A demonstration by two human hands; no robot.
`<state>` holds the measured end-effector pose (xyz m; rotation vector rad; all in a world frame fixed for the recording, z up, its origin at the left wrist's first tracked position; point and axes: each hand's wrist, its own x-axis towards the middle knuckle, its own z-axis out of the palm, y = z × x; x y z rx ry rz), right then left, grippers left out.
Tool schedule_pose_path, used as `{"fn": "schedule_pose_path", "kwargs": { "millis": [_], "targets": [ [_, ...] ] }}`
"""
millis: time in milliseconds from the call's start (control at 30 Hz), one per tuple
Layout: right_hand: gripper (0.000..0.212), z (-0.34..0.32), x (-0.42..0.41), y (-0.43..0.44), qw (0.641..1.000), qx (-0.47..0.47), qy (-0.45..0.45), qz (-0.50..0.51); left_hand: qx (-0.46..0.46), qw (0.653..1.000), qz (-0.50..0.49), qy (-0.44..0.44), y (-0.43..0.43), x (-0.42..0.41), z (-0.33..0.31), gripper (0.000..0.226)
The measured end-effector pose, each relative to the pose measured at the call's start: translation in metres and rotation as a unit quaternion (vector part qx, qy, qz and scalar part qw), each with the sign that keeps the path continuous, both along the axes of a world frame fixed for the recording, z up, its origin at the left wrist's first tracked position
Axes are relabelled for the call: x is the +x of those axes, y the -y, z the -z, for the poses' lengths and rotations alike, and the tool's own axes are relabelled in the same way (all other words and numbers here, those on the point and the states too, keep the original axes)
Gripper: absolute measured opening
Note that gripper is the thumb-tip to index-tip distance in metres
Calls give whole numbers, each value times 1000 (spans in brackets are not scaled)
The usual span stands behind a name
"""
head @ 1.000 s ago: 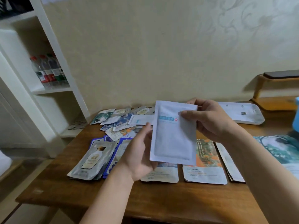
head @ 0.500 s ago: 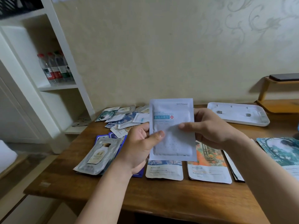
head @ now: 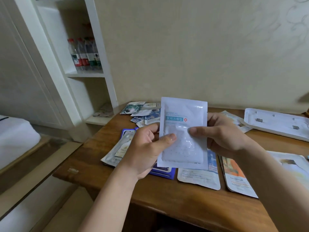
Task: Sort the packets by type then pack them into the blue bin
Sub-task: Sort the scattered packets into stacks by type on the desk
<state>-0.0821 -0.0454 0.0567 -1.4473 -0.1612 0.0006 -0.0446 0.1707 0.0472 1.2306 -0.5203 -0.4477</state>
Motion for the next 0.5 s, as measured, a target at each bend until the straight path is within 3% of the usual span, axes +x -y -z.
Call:
{"fn": "schedule_pose_path", "kwargs": {
  "millis": [300, 500],
  "targets": [
    [57, -4, 31, -46, 995, 45, 36, -80, -32, 999, -17, 23, -49, 15, -2, 33],
    [36, 3, 61, -89, 997, 63, -5, -44, -4, 995, -103, 16, -81, 37, 3, 29]
  ]
}}
